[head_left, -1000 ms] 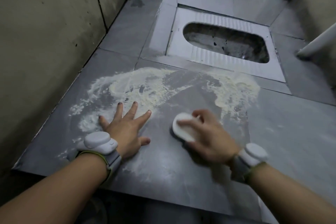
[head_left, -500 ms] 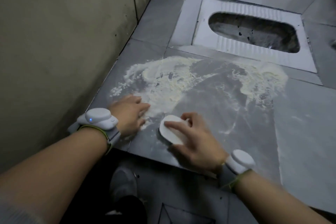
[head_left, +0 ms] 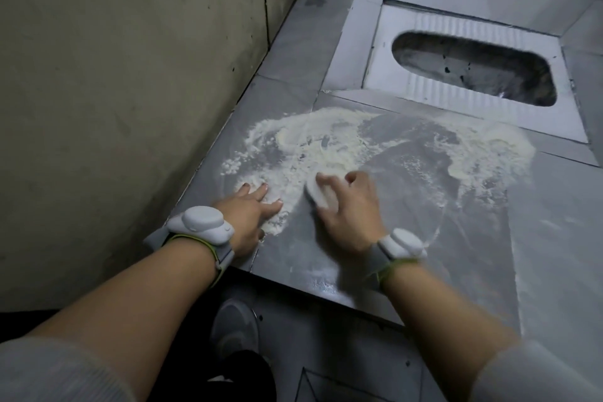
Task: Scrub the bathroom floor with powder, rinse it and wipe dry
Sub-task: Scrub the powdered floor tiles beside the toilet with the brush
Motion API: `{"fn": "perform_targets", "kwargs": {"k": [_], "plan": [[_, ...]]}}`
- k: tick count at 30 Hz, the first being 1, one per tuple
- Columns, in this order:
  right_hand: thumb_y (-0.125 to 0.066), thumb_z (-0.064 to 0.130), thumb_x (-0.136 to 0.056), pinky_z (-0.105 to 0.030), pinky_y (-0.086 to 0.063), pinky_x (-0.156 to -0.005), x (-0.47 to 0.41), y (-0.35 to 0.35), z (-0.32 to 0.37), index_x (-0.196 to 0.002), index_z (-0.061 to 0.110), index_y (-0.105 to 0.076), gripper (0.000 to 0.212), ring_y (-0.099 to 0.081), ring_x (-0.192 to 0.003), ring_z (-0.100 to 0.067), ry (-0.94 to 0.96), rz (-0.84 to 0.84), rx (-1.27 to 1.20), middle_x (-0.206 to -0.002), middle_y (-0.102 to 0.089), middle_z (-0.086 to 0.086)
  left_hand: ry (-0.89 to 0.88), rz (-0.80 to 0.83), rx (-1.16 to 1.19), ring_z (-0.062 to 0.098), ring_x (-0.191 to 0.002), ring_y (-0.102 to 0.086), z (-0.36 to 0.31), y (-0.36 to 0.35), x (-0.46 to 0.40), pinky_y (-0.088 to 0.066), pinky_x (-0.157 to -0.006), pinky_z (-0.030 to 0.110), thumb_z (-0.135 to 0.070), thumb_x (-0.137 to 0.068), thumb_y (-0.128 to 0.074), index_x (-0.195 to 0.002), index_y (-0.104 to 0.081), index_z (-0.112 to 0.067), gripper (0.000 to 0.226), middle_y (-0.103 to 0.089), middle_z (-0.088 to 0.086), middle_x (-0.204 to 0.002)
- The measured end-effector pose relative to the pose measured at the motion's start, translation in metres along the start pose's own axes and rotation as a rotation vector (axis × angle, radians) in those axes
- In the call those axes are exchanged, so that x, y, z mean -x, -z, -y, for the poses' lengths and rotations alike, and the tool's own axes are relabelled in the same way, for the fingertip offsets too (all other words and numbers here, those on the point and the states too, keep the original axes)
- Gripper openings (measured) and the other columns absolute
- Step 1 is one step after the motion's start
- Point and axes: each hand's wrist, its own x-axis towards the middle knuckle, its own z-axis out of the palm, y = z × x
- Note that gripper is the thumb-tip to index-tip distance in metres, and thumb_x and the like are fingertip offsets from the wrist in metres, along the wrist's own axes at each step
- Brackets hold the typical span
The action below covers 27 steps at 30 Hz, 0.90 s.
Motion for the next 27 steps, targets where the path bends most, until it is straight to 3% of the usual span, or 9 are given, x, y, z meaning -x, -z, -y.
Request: {"fn": "perform_targets", "kwargs": {"k": [4, 6, 10, 13, 15, 17, 23, 25, 27], "plan": [[-0.059, 0.045, -0.082, -0.041, -0.036, -0.101, 0.038, -0.001, -0.01, -0.132, 0.033, -0.055, 0.051, -0.041, -0.116, -0.033, 0.311, 0.159, -0.014, -0.126, -0.043, -0.016, 0.001, -0.015, -0.054, 0.029, -0.148, -0.005, -0.002, 0.001, 0.0, -0.03, -0.111, 0.043, -0.028, -0.095, -0.052, -0.149, -0.016, -0.042, 0.066, 0.002, -0.003, -0.162], [-0.057, 0.046, -0.083, -0.042, -0.034, -0.103, 0.009, 0.008, -0.024, -0.132, 0.034, -0.054, 0.05, -0.04, -0.118, -0.034, 0.226, 0.099, 0.042, -0.128, -0.042, -0.016, -0.003, -0.013, -0.071, 0.03, -0.148, -0.005, -0.004, 0.0, 0.002, -0.03, -0.11, 0.042, -0.027, -0.096, -0.051, -0.149, -0.015, -0.041, 0.066, 0.001, -0.002, -0.162], [-0.06, 0.043, -0.087, -0.044, -0.032, -0.106, -0.053, 0.026, -0.045, -0.129, 0.039, -0.053, 0.043, -0.037, -0.119, -0.036, -0.241, -0.084, 0.091, -0.126, -0.039, -0.012, 0.02, -0.04, -0.079, 0.032, -0.143, -0.019, -0.009, 0.001, 0.001, -0.031, -0.108, 0.038, -0.026, -0.093, -0.049, -0.146, -0.031, -0.036, 0.057, -0.017, 0.003, -0.159], [-0.057, 0.05, -0.087, -0.042, -0.035, -0.103, -0.034, 0.01, -0.027, -0.129, 0.037, -0.053, 0.044, -0.04, -0.116, -0.032, -0.029, -0.078, 0.004, -0.123, -0.04, -0.012, -0.004, -0.275, 0.025, 0.027, -0.124, -0.039, -0.017, 0.007, -0.011, -0.036, -0.095, 0.028, -0.017, -0.087, -0.049, -0.115, -0.063, -0.025, 0.032, -0.052, 0.0, -0.121], [-0.057, 0.048, -0.085, -0.042, -0.035, -0.104, -0.007, 0.001, -0.019, -0.131, 0.036, -0.054, 0.048, -0.039, -0.116, -0.03, 0.195, 0.026, -0.03, -0.125, -0.04, -0.012, 0.001, -0.355, 0.153, 0.025, -0.137, -0.028, -0.02, 0.009, -0.024, -0.025, -0.108, 0.026, -0.015, -0.089, -0.051, -0.13, -0.054, -0.022, 0.041, -0.044, 0.001, -0.139], [-0.06, 0.044, -0.084, -0.041, -0.033, -0.104, -0.013, 0.003, -0.031, -0.132, 0.035, -0.054, 0.049, -0.037, -0.118, -0.029, 0.262, 0.07, 0.026, -0.127, -0.04, -0.012, 0.017, -0.283, 0.225, 0.023, -0.147, -0.006, -0.022, 0.01, -0.038, -0.013, -0.118, 0.03, -0.024, -0.094, -0.054, -0.15, -0.024, -0.022, 0.064, -0.012, 0.002, -0.16], [-0.06, 0.043, -0.086, -0.043, -0.038, -0.103, -0.08, 0.035, -0.082, -0.127, 0.035, -0.057, 0.042, -0.045, -0.113, -0.04, -0.297, -0.194, 0.084, -0.12, -0.041, -0.016, 0.03, -0.152, 0.186, 0.021, -0.147, 0.011, -0.026, 0.004, -0.052, -0.01, -0.12, 0.037, -0.042, -0.093, -0.055, -0.153, -0.005, -0.031, 0.079, 0.012, -0.002, -0.161], [-0.053, 0.047, -0.086, -0.038, -0.038, -0.099, -0.059, 0.025, -0.067, -0.126, 0.032, -0.059, 0.043, -0.046, -0.109, -0.037, -0.073, -0.18, 0.044, -0.118, -0.044, -0.016, 0.029, -0.159, 0.188, 0.021, -0.147, 0.013, -0.026, 0.001, -0.052, -0.011, -0.12, 0.037, -0.041, -0.094, -0.055, -0.153, -0.004, -0.032, 0.078, 0.014, -0.004, -0.16], [-0.05, 0.049, -0.085, -0.035, -0.033, -0.1, -0.024, 0.016, -0.047, -0.131, 0.031, -0.056, 0.05, -0.041, -0.114, -0.03, 0.176, -0.005, 0.002, -0.124, -0.044, -0.015, 0.03, -0.162, 0.193, 0.02, -0.147, 0.012, -0.025, 0.001, -0.053, -0.013, -0.119, 0.037, -0.04, -0.094, -0.056, -0.153, -0.005, -0.033, 0.078, 0.013, -0.004, -0.16]]}}
